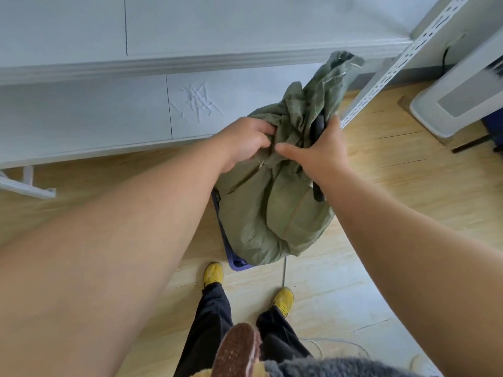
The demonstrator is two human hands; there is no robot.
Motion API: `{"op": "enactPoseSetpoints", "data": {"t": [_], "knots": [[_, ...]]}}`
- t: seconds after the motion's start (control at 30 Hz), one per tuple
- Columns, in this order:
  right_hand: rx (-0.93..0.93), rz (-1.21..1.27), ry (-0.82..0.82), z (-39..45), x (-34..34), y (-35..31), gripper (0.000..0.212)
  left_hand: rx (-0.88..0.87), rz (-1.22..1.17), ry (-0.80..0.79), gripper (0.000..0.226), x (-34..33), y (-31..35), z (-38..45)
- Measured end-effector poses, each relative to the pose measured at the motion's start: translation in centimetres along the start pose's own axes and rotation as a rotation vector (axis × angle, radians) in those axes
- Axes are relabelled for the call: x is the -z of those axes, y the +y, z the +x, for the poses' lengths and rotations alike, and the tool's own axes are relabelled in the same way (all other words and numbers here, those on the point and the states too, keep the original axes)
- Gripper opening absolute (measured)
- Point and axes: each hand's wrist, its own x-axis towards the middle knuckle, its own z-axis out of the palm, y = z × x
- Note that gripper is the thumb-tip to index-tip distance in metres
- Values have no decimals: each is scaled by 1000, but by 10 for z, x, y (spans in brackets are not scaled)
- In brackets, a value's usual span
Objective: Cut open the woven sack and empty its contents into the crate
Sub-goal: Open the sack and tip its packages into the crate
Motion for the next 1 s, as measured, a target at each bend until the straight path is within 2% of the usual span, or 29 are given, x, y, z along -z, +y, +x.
{"op": "enactPoseSetpoints", "data": {"t": [0.07, 0.1, 0.2, 0.3, 0.37, 0.4, 0.47, 0.57, 0.63, 0.7, 0.77, 0.87, 0.9, 0.97, 1.0], "knots": [[30, -110, -36, 0, -16, 5, 91, 37, -28, -17, 34, 1, 3, 4], [21, -126, -29, 1, -23, 7, 90, 47, -41, -42, 34, 1, 2, 6], [-71, -78, 35, 9, -35, 12, 58, -17, 0, -68, 39, 7, -4, 7], [-139, -16, 85, 16, -38, 17, 35, -93, -26, 140, 41, 20, -25, 10], [-151, 40, 113, 17, -38, 20, 31, -45, 207, 319, 31, 29, -54, 16], [-157, 53, 123, 16, -39, 22, 31, 26, 365, 307, 27, 29, -71, 20], [-173, 70, 125, 16, -39, 24, 31, 144, 518, 161, 40, 20, -103, 28], [-165, 76, 120, 16, -36, 25, 31, 69, 610, 94, 62, -7, -126, 36], [-140, 59, 132, 15, -31, 24, 30, 25, 626, 118, 53, -24, -135, 46], [-118, 59, 149, 11, -29, 22, 30, 53, 708, 121, 31, -30, -137, 61], [-95, 84, 209, 5, -29, 21, 29, 74, 668, 140, 23, -31, -126, 71], [-55, 164, 370, 0, -26, 18, 32, -47, 448, 282, 23, -28, -114, 73], [-44, 166, 374, 2, -24, 15, 32, -77, 405, 260, 22, -28, -110, 70], [-68, 150, 341, 7, -20, 9, 30, -33, 408, 112, 19, -32, -111, 63], [-72, 174, 358, 8, -19, 5, 30, -29, 384, 156, 20, -33, -113, 62]]}}
